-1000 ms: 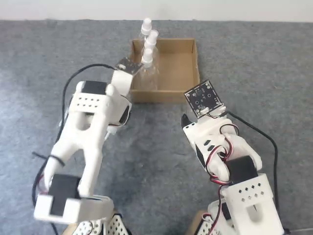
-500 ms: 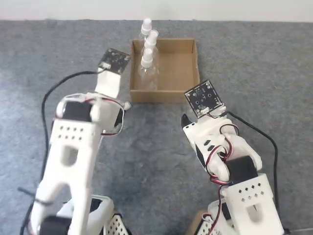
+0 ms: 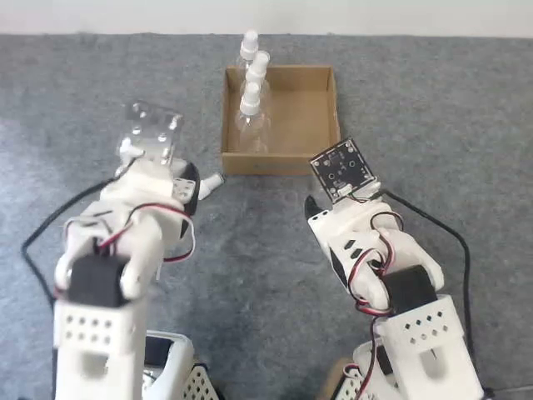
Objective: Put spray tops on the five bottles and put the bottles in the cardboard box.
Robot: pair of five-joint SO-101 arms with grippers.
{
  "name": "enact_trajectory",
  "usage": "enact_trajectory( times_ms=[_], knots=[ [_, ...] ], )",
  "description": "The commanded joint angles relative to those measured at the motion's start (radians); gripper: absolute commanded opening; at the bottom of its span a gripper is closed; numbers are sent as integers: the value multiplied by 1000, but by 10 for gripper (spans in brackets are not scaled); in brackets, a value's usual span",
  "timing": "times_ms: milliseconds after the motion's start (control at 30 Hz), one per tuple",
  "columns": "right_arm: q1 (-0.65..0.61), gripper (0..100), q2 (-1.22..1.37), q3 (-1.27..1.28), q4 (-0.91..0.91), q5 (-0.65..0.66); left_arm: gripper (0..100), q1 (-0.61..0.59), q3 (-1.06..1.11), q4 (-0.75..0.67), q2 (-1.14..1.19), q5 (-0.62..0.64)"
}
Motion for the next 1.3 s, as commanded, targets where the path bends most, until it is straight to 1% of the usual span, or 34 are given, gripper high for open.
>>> enact_trajectory(
  times_ms=[0, 167, 333, 400, 500, 600, 700, 800, 933, 1100, 1267],
  knots=[
    [-19, 115, -28, 0, -31, -20, 23, -5, -8, -54, -124, 34],
    [-77, 116, -28, 0, -45, -114, 23, -5, 12, -112, -216, 129],
    [-119, 115, -28, 51, -140, -224, 23, -5, 77, -224, -295, 146],
    [-133, 115, -28, 71, -171, -245, 23, -5, 97, -252, -333, 152],
    [-142, 115, -28, 80, -189, -249, 23, -18, 120, -262, -417, 218],
    [-134, 115, -44, 80, -185, -250, 23, -71, 148, -267, -509, 270],
    [-131, 115, -133, 100, -162, -245, 23, -107, 200, -290, -588, 276],
    [-131, 115, -278, 153, -162, -245, 23, -114, 257, -290, -640, 278],
    [-131, 117, -406, 270, -252, -241, 23, -114, 291, -292, -674, 279],
    [-142, 115, -503, 411, -398, -147, 22, -114, 271, -305, -678, 279],
    [-206, 115, -567, 532, -516, -78, 22, -107, 243, -305, -678, 279]
  ],
)
